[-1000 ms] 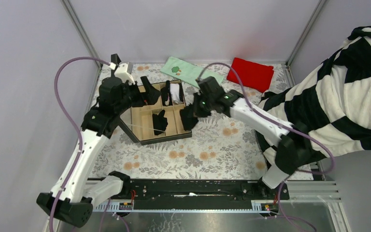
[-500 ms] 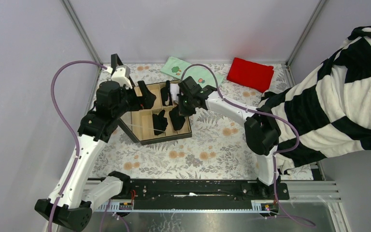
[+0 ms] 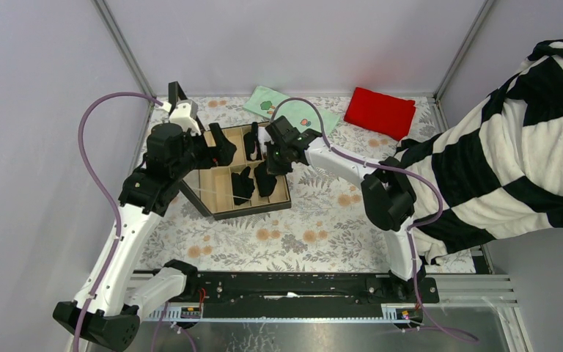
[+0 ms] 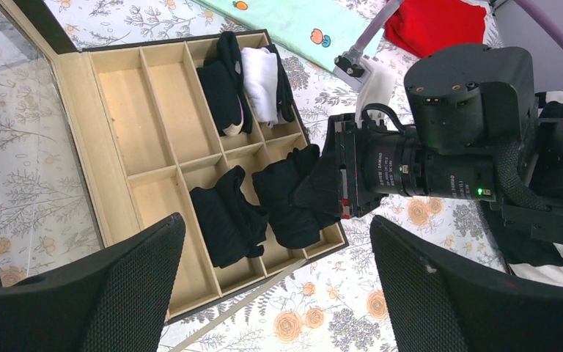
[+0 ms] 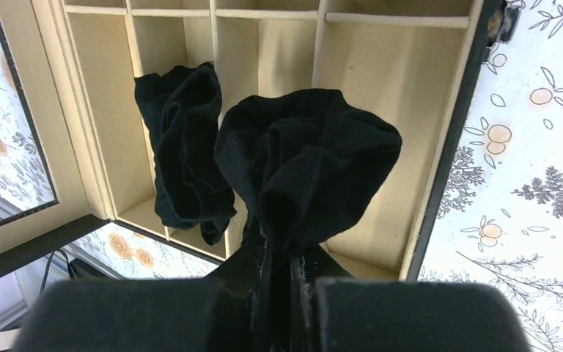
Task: Roll the underwear
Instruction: Place the underwear in the storage box.
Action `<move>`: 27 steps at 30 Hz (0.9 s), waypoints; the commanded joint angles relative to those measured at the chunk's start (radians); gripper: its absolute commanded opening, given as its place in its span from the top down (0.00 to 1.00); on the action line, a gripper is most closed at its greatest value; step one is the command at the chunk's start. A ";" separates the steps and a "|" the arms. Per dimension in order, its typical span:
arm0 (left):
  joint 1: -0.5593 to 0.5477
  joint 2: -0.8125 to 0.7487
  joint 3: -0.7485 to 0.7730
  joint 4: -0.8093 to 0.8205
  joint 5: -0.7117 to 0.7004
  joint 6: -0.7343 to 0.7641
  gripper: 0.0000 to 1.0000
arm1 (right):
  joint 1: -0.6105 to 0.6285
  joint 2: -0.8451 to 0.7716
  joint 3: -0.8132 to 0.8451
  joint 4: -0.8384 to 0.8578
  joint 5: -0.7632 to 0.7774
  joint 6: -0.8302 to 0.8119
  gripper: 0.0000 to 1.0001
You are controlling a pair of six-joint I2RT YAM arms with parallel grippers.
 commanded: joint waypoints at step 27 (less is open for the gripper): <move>0.005 0.013 -0.028 0.003 0.016 0.012 0.01 | 0.062 0.159 0.147 -0.089 0.058 0.008 1.00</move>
